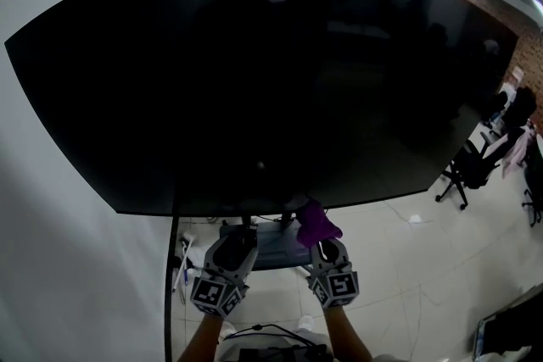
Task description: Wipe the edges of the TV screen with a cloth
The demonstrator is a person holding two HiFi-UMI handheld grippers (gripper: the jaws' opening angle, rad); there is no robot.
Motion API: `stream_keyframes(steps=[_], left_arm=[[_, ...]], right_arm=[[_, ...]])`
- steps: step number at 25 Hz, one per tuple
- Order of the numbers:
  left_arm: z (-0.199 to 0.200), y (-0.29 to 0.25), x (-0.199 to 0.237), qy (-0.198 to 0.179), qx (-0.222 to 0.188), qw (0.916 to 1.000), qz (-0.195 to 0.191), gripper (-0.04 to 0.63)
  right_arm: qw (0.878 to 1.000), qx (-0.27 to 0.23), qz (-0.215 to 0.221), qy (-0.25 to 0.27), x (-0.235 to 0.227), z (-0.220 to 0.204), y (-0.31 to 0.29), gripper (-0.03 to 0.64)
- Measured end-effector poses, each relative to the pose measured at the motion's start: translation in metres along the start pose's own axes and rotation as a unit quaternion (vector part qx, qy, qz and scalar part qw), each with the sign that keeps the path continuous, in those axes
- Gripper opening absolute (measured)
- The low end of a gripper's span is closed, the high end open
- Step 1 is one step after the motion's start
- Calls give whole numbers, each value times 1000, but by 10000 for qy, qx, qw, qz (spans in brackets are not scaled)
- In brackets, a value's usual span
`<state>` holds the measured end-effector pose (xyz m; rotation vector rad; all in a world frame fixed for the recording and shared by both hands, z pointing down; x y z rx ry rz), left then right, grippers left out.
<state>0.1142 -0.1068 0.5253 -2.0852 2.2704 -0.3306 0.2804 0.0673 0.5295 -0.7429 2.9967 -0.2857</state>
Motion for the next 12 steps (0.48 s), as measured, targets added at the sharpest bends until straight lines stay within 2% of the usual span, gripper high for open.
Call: stream_keyframes(steps=[4, 12], left_arm=[[-3, 3, -2, 14, 36, 10000, 43, 232], [-16, 13, -1, 5, 123, 9999, -30, 232]], right_arm=[[9999, -26, -121, -96, -9, 2, 8, 38], [9998, 61, 90, -135, 24, -10, 10, 38]])
Point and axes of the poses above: the fingertips, and each gripper's own axes: y backward along the fingers, x to its left, z out of its top, the point moved 6 cm from there along y, backward along the fingers, and after that the axes turned 15 degrees about x, right-handed, at the moved point
